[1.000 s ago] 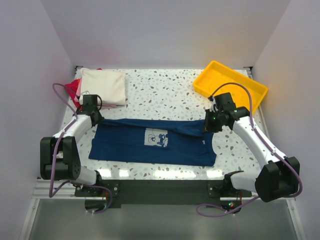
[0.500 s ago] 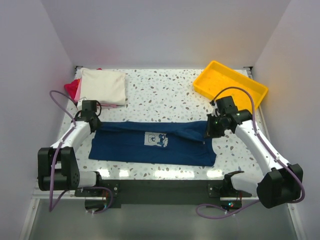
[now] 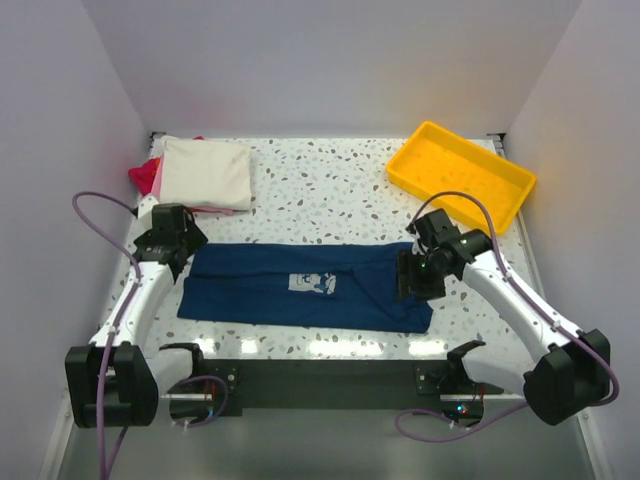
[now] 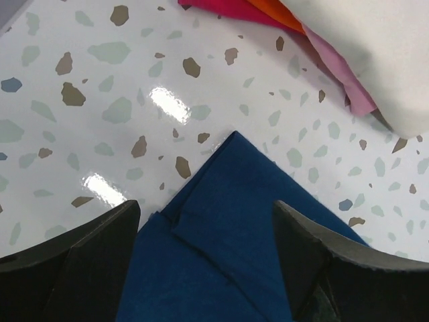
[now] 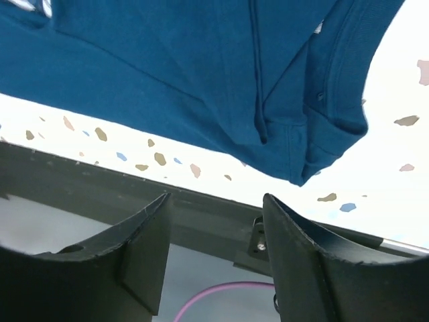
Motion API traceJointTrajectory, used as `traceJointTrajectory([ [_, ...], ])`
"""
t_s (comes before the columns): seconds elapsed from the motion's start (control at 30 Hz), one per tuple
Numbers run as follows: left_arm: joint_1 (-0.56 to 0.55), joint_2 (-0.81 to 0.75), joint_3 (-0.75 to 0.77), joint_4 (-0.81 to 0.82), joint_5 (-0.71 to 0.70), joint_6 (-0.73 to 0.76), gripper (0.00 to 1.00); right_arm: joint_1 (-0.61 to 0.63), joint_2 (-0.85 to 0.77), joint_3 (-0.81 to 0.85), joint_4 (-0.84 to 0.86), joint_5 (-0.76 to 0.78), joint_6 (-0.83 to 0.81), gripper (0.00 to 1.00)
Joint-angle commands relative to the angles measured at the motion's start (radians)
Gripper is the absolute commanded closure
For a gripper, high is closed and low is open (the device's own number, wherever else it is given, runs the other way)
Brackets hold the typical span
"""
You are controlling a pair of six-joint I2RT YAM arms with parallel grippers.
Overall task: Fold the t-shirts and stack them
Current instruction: Fold the tshirt
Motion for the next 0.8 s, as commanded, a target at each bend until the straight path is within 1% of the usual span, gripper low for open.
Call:
traceJointTrajectory([
  [0.0, -0.011, 0.058, 0.022, 0.045, 0.021, -0.008, 0.16, 0.001, 0.040, 0.057, 0.064, 0.058, 0.010, 0.40],
  [0.03, -0.022, 0.077, 0.027, 0.045, 0.027, -0.010, 0.16, 0.001, 0.081, 0.071, 0.092, 0.058, 0.012, 0.41],
  [0.1, -0.021, 0.123, 0.024, 0.044, 0.033, -0.023, 0.16, -0.001, 0.128, 0.073, 0.199, 0.044, 0.018, 0.43],
  [0.13, -0.021, 0.146, 0.015, 0.047, 0.036, -0.031, 0.17, -0.001, 0.176, 0.068, 0.272, 0.044, 0.027, 0.44],
  [0.27, -0.013, 0.170, -0.013, 0.059, 0.074, -0.039, 0.20, -0.002, 0.295, 0.077, 0.415, 0.021, 0.021, 0.46],
  [0.47, 0.002, 0.170, -0.074, 0.079, 0.113, -0.060, 0.23, -0.018, 0.460, 0.120, 0.526, -0.010, -0.002, 0.48],
  [0.77, 0.005, 0.184, -0.091, 0.083, 0.119, -0.065, 0.28, -0.077, 0.536, 0.142, 0.574, 0.004, -0.040, 0.50],
])
